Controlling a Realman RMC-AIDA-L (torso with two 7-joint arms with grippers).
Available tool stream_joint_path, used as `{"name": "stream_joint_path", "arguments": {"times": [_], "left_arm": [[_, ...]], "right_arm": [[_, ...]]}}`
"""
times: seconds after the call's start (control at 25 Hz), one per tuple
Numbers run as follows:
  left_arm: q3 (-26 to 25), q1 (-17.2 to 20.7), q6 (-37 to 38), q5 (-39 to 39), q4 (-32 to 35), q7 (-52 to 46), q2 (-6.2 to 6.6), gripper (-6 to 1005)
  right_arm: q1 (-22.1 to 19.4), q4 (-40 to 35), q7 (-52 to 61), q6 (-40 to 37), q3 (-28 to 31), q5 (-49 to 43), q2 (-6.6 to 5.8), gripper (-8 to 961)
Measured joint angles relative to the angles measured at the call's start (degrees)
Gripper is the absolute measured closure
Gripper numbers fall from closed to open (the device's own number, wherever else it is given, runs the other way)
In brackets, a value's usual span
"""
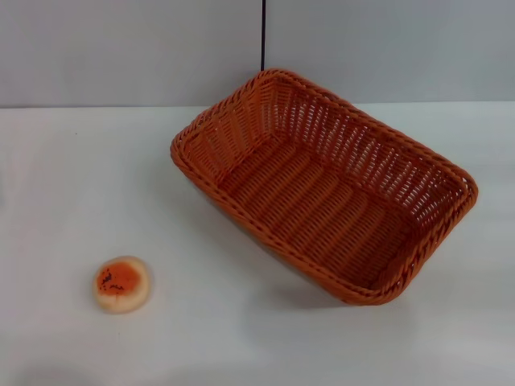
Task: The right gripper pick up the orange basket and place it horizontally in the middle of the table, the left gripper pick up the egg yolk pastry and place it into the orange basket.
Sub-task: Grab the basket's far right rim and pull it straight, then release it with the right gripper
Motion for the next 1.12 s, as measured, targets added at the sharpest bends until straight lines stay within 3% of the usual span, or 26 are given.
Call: {"name": "stream_joint_path", "arguments": {"times": [0.12,0.16,0.48,0.84,0.92,1.0,1.04,1.12], "left_arm": [[0.0,0.0,-0.1,0.0,0.0,-0.1,0.00,305],[0.0,-0.1,-0.3,0.0,0.0,-0.1,0.00,528],[1.1,-0.1,-2.5,0.1,0.9,-0.2,0.05,531],[3.5,0.0,-3.1,0.1,3.4,0.9,0.02,515],[3.6,-0.2,-3.2,0.1,3.4,2.3,0.00,512],[3.6,-0.4,-3.3,0.0,3.4,2.8,0.00,483],[3.6,-0.4,-3.4,0.0,3.4,2.8,0.00,456],[3.6,-0.6,-4.0,0.0,3.4,2.9,0.00,403]], "right_arm": [[0.0,0.0,0.0,0.0,0.0,0.0,0.00,531],[0.0,0.0,0.0,0.0,0.0,0.0,0.00,531],[-0.4,-0.3,-0.4,0.2,0.0,-1.4,0.00,531],[-0.7,-4.4,-0.1,-1.1,0.0,-9.6,-0.15,530],[-0.2,-6.3,1.8,-2.1,-0.9,-13.4,-0.72,530],[0.0,-8.3,5.2,-2.3,-4.0,-15.0,-1.33,530],[0.1,-11.2,9.6,-2.6,-9.1,-15.8,-2.18,530],[0.1,-12.7,11.5,-2.8,-11.7,-15.9,-2.50,530]]}}
